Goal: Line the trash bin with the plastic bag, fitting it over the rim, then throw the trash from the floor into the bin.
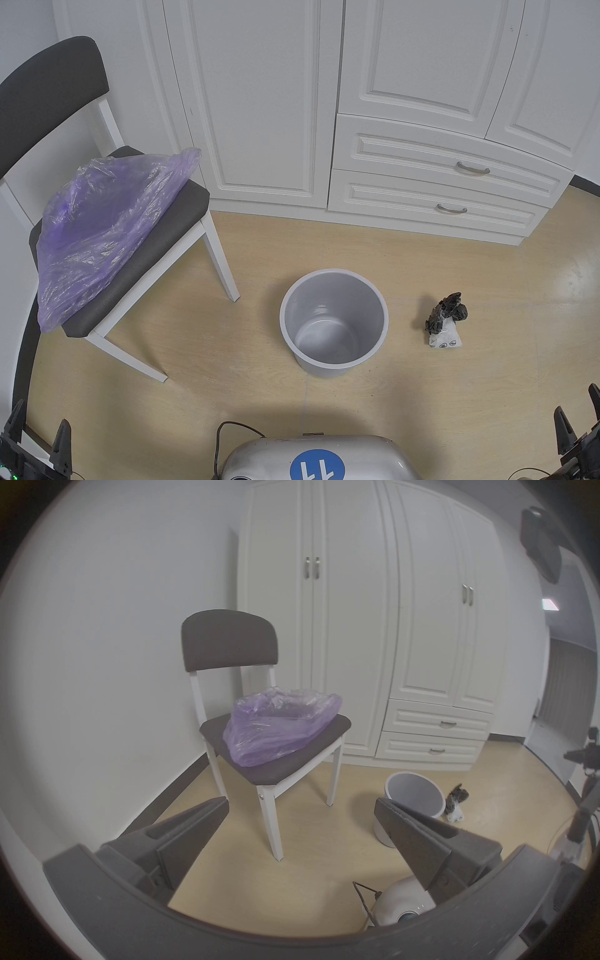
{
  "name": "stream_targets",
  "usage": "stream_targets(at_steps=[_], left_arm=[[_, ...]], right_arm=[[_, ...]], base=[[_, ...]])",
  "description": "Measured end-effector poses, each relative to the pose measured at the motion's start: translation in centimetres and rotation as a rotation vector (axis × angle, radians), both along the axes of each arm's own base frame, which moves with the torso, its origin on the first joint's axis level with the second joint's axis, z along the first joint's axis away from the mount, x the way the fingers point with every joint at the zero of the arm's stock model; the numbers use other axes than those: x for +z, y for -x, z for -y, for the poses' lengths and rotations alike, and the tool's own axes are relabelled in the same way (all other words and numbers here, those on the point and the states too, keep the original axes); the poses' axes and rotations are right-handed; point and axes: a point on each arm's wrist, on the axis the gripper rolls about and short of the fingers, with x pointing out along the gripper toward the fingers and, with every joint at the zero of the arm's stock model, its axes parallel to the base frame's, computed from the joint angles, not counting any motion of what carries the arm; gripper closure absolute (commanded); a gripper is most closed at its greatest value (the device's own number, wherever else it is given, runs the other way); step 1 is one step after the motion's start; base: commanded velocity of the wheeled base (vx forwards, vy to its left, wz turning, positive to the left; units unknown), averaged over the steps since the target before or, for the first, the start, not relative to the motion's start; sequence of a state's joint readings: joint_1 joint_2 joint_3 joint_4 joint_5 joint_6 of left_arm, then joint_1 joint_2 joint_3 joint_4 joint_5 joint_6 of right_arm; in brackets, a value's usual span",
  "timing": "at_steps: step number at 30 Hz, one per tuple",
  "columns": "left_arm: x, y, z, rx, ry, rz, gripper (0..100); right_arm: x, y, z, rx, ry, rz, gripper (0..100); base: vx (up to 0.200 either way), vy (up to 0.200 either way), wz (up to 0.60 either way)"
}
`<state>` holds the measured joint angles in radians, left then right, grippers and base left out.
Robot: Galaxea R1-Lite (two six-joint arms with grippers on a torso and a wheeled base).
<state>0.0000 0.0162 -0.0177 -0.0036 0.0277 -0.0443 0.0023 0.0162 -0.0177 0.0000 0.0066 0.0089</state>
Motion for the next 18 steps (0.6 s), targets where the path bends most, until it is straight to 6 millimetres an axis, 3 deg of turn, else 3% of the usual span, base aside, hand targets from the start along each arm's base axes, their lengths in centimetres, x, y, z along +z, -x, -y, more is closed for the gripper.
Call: stream_targets(at_steps=[5,12,18], left_arm=[[0.2,0.0,0.0,0.008,-0.018,0.020,0],[2.6,0.4,0.1,-0.021,-0.068,0.218,0],[4.3,0.1,0.0,-0.016,-0.095,0.152,0]], right_arm=[[0.3,0.0,0.0,0.006,0.053,0.029,0],[3.1,0.5,-0.2,0.093,0.114,0.201,0],[5.7,-0.3,-0.3,0.125,0.082,0.154,0]], base=[[0.000,0.000,0.00],[0.000,0.000,0.00],[0.000,0.000,0.00]])
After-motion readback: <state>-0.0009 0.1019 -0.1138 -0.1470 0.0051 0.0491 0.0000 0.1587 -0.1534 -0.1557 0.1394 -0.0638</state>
